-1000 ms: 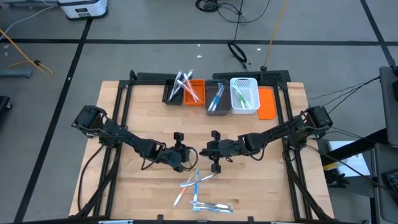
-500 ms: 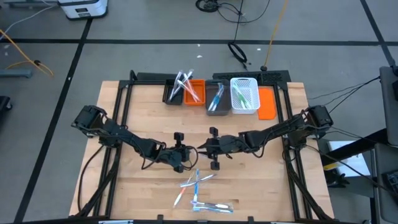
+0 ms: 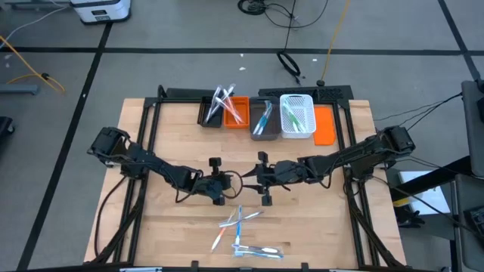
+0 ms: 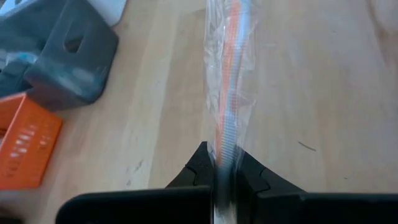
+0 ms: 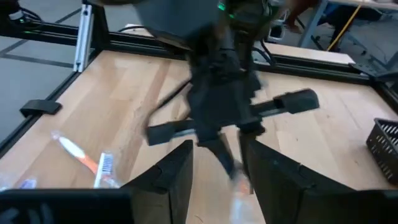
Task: Pick & Place Toothbrushes
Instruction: Put the orange toothbrush into the orange basket
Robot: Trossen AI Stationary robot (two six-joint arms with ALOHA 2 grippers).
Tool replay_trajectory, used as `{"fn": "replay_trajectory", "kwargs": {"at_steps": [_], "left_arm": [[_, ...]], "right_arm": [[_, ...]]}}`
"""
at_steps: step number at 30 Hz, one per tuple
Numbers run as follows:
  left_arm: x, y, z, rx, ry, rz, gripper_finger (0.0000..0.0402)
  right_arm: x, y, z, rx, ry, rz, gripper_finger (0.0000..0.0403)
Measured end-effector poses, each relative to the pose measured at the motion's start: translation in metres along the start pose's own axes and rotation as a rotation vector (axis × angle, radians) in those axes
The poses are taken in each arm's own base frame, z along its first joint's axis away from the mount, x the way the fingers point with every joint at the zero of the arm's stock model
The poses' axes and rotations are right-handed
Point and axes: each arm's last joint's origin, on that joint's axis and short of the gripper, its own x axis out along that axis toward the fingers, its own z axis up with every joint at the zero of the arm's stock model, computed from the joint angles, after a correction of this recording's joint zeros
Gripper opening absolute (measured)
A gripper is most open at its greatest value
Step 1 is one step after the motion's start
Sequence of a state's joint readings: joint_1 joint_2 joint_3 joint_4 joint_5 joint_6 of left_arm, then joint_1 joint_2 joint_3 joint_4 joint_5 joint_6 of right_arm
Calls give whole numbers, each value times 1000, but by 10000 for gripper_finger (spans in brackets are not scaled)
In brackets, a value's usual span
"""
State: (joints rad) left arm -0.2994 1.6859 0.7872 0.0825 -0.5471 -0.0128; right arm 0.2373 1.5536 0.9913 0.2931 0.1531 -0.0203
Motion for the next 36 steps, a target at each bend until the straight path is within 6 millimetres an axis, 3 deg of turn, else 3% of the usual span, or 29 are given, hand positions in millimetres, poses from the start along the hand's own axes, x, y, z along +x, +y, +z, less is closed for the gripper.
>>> {"fn": "replay_trajectory", "kwargs": {"at_steps": [8, 14, 18, 25, 36], "left_arm": [[-1, 16, 4, -125, -2, 26, 8], [-25, 43, 19, -261, -71, 70, 8], [-39, 50, 32, -335, -175, 12, 8], [-46, 46, 44, -343, -286, -149, 8], [-52, 36, 48, -311, -334, -180, 8]], "right_arm": [[-4, 5, -2, -4, 35, 17, 137], [-4, 6, -2, -2, 40, 19, 138], [-4, 5, -1, 7, 27, 14, 134], [-4, 2, -1, 26, 31, -54, 132], [-4, -7, -7, 22, -83, -95, 132]]}}
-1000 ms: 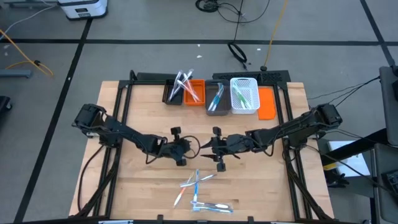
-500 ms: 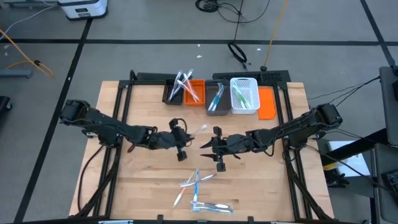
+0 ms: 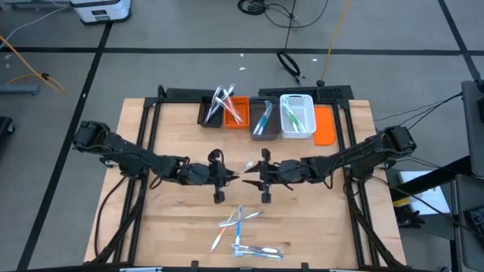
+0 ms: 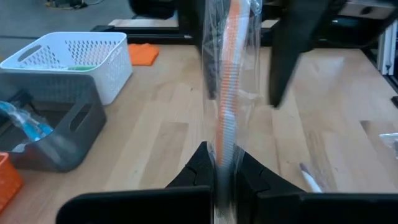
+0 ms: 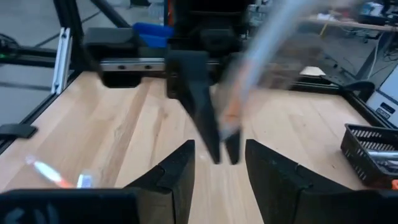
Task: Pick & Place Toothbrushes
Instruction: Put the orange toothbrush into the orange basket
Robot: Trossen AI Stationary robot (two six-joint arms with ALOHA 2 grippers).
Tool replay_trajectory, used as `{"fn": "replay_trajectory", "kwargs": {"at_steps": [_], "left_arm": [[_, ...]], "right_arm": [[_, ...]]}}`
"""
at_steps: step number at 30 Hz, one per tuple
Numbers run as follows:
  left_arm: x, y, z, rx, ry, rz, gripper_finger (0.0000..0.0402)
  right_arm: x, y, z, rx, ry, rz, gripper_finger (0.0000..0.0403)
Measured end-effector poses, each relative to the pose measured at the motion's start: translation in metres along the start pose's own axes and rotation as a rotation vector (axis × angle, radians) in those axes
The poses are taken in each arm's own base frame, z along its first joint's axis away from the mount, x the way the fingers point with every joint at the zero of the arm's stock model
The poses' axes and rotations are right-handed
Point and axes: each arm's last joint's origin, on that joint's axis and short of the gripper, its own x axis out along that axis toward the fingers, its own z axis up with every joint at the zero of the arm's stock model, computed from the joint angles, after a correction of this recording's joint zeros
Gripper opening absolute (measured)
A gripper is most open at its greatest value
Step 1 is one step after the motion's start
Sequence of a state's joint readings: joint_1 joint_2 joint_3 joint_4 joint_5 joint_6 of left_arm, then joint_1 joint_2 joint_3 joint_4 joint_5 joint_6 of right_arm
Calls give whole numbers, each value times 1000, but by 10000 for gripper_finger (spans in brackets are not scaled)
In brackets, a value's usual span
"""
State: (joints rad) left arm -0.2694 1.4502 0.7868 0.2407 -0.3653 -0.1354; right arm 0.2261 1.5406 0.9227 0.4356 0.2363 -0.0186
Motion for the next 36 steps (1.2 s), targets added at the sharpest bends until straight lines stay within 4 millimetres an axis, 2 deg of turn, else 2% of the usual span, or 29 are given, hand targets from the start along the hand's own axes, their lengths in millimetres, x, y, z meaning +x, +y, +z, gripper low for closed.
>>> {"fn": "replay_trajectory", "kwargs": {"at_steps": [5, 9, 21, 24, 29, 36], "left_arm": [[0, 0, 0, 1, -3, -3, 8], [0, -1, 2, 3, -17, -6, 8], [8, 0, 7, -7, -102, -17, 8], [12, 0, 3, -3, -98, -17, 8], [15, -2, 5, -4, -137, -25, 11], [15, -1, 5, 28, -143, 5, 64]], "right_arm": [[-1, -7, -4, 28, -69, -12, 132], [-3, -6, 0, 42, -167, 56, 132], [-5, -7, 6, 47, -257, 52, 130], [-5, -7, 6, 43, -255, 51, 109], [-5, -7, 6, 7, -256, 44, 20], [-5, -8, 4, 8, -233, -4, 17]]}}
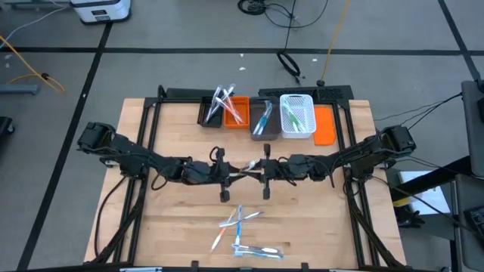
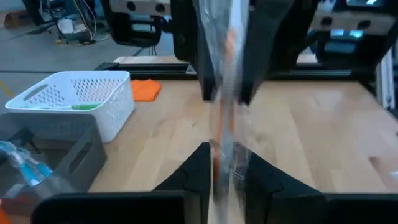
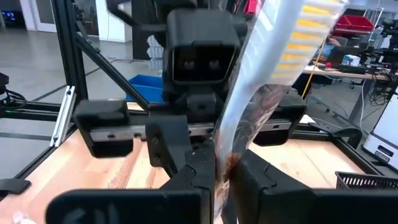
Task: Pick & Place Toothbrushes
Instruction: Put the orange toothbrush into the orange basket
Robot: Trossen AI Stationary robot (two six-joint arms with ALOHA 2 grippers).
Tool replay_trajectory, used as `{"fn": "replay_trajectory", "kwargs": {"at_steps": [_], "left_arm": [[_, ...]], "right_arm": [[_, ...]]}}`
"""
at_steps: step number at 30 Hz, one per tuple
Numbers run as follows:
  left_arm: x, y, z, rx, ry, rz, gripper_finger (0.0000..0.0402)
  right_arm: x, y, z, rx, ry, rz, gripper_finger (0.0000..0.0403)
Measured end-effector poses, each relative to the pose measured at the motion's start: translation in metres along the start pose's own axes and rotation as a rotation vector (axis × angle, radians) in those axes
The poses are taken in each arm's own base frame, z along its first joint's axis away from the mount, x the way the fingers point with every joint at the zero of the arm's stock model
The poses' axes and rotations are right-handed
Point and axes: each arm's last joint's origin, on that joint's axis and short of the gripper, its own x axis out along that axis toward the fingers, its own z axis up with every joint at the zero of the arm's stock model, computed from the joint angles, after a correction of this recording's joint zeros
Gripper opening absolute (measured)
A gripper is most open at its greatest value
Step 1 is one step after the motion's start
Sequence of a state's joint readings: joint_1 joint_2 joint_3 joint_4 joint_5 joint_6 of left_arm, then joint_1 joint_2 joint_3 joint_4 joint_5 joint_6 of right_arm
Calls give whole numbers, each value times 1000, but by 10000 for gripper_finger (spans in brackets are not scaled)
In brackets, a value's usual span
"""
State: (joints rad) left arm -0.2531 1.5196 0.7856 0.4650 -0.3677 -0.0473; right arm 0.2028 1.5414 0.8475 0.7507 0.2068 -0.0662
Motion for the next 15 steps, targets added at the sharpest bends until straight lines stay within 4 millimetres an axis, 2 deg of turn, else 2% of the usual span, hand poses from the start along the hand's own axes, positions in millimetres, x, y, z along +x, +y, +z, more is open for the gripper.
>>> {"fn": "replay_trajectory", "kwargs": {"at_steps": [4, 15], "left_arm": [[-1, 3, -4, 58, 46, 62, 83], [-25, 11, 5, 111, 125, 187, 146]], "right_arm": [[0, 0, -1, -1, 8, -5, 17], [2, -12, -4, 20, 40, -60, 17]]}}
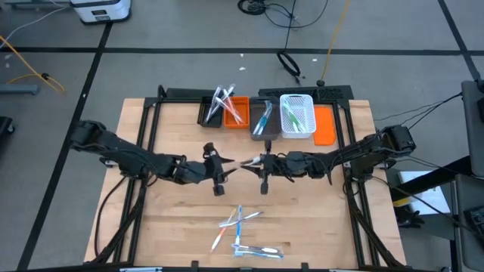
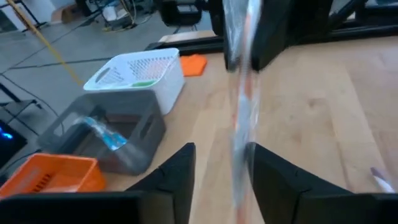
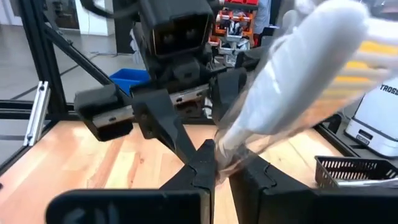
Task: Pick & Place Toothbrushes
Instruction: Put the orange toothbrush into the orange basket
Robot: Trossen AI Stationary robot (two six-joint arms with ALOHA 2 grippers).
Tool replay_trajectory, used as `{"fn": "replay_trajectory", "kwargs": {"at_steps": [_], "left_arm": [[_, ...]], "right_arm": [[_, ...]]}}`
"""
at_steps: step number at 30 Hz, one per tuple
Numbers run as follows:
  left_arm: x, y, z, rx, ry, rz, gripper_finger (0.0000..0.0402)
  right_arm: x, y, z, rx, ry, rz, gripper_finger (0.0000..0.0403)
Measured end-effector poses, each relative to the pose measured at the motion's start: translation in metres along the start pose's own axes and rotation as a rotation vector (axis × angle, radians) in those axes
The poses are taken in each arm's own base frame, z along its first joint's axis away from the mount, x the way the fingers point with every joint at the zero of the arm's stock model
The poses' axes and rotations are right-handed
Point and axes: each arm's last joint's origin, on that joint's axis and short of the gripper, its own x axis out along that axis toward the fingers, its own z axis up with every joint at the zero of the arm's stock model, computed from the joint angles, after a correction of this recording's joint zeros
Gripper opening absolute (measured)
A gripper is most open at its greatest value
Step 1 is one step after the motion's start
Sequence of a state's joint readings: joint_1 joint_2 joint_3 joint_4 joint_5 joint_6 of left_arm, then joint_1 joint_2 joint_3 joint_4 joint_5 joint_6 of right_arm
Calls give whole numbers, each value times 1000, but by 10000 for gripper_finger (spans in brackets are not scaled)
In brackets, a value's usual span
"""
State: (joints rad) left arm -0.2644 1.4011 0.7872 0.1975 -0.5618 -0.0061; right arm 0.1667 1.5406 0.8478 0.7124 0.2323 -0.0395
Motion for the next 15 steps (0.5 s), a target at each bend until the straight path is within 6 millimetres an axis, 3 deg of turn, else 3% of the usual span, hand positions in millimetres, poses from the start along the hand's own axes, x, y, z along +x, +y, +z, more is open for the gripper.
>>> {"fn": "replay_trajectory", "kwargs": {"at_steps": [7, 15], "left_arm": [[-12, 9, -5, -34, 103, 14, 178], [-18, 4, -18, -89, 219, 6, 173]], "right_arm": [[2, -12, 5, 5, -55, -25, 17], [10, -47, 11, 48, -56, -96, 17]]}}
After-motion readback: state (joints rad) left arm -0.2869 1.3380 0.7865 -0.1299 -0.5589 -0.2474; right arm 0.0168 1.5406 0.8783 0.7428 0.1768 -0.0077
